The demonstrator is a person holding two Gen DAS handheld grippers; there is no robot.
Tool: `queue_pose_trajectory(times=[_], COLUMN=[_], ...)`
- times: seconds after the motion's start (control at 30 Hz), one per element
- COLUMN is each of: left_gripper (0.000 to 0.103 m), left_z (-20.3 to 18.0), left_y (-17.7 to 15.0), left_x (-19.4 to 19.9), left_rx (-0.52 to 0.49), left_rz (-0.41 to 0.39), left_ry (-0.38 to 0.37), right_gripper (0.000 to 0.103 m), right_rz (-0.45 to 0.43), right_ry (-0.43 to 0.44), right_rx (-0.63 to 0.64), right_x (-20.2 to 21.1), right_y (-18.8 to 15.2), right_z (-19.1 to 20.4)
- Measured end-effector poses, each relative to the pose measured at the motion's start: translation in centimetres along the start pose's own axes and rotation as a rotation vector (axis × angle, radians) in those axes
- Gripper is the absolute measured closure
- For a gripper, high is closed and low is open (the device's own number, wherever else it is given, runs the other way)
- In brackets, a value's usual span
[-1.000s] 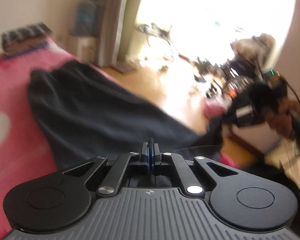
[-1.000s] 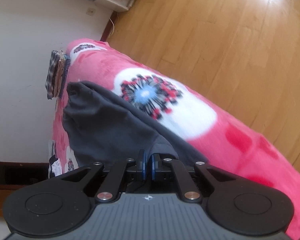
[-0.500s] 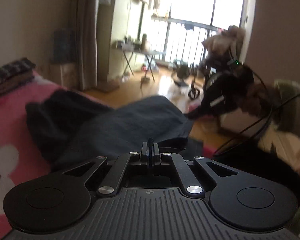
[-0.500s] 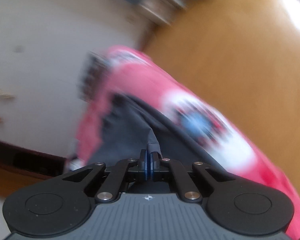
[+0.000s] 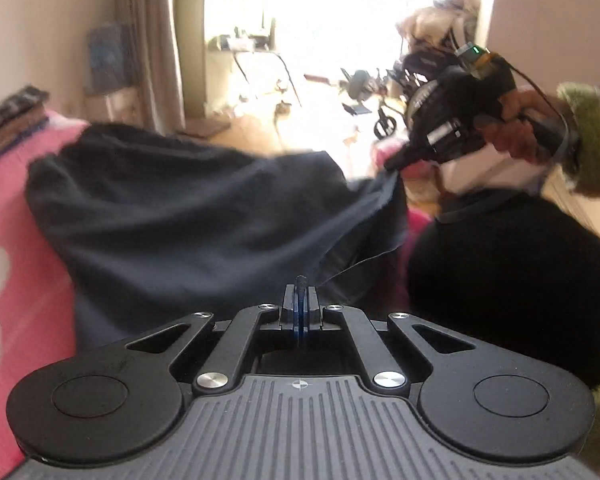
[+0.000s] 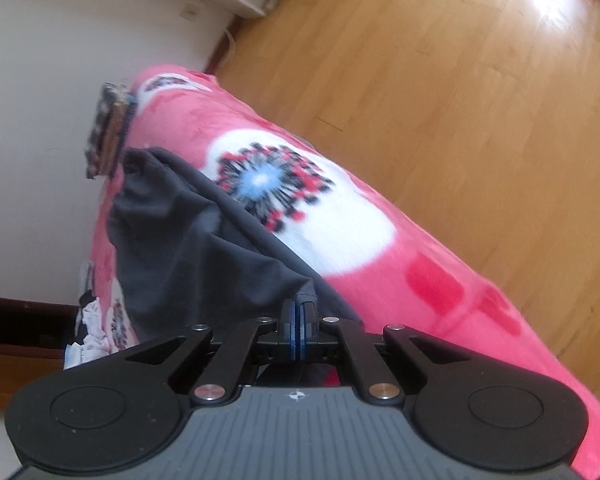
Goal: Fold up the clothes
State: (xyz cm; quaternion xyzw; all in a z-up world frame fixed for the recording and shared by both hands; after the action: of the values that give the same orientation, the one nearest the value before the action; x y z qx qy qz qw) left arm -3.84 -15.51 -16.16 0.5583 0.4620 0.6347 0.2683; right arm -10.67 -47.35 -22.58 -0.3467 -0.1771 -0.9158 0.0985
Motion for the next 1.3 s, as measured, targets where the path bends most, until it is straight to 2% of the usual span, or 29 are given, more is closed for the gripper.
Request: queue_pose_trajectory(times=[0.13,0.27,0.3,0.37,0.4,0.43,0.5,0.6,0.67,0.77,0.9,1.0,1.03,1.1,1.13,1.17,1.3], left_gripper=[0.103,0.103,0.103,0.103,0.103,0.103,0.103,0.103,0.103,0.103,0.103,0.103,0.103,0.103,0.103,0.103,0.103], left_z=[3.1,7.6,8.0,8.1,7.5,6.4,4.1,0.7,-0.7,-1.8,-2.3,-2.7,-2.7,-2.9,-2.8,-2.8,-2.9], left_y=[3.3,9.7,11.1,13.2,13.0,11.4,7.9,0.3,-3.0,-4.0,-3.0,-3.1,-3.3,-3.7,-3.8,-4.0,-4.1], left_x=[-0.6,-1.6,-0.8,0.9,1.5,1.5,1.3,-0.1,-0.8,-0.9,-0.9,-1.0,-1.1,-1.0,-0.9,-0.9,-0.4], left_rx=[-0.035,-0.026,-0.023,-0.037,-0.049,-0.056,-0.069,-0.098,-0.135,-0.113,-0.11,-0.102,-0.092,-0.073,-0.071,-0.07,-0.084], left_rz=[-0.067,-0.196,-0.24,-0.309,-0.31,-0.27,-0.185,-0.008,0.055,0.078,0.069,0.066,0.066,0.066,0.065,0.064,0.06], left_ry=[0.084,0.203,0.209,0.206,0.186,0.155,0.092,0.021,0.008,-0.02,-0.045,-0.053,-0.053,-0.051,-0.052,-0.053,-0.059], right_gripper=[0.101,0.101,0.101,0.101,0.101,0.101,0.101,0.101,0.101,0.101,0.101,0.099,0.096,0.08,0.065,0.059,0.059], right_rz=[-0.059,-0.118,-0.136,-0.202,-0.231,-0.252,-0.237,-0.124,-0.047,-0.036,-0.046,-0.021,-0.016,-0.006,0.0,0.006,0.015], right_ry=[0.068,0.136,0.16,0.269,0.304,0.327,0.296,0.123,0.007,-0.028,0.026,0.064,0.062,0.056,0.048,0.037,-0.019], right_rx=[0.001,-0.004,-0.002,0.049,0.091,0.129,0.173,0.115,0.056,-0.013,-0.041,-0.018,-0.01,0.007,0.016,0.027,0.083], right_x=[-0.3,-0.7,-0.6,1.3,2.5,3.4,3.9,1.2,-0.7,-1.5,-0.9,-0.8,-0.8,-0.9,-1.0,-1.1,-1.6], right_y=[2.9,6.2,7.0,8.2,8.1,8.0,6.5,3.1,0.7,-0.7,0.0,0.5,0.5,0.5,0.4,0.2,-0.2], right_z=[3.1,6.4,7.4,10.5,11.3,11.8,10.5,3.8,-1.1,-4.3,-3.2,-1.1,-0.6,0.4,0.6,0.7,0.5])
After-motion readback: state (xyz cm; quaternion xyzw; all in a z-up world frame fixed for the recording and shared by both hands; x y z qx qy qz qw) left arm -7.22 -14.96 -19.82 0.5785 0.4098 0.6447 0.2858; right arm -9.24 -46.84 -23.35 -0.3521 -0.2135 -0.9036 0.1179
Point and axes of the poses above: each gripper's, at about its wrist camera, not at the fingertips, and x roughly against the way its jaws point, z to its left, y to its top, the point moved 8 cm from there along -x, roughly the way its jaws point, and after that the axes turned 11 degrees about -z, right-handed, at the moved point
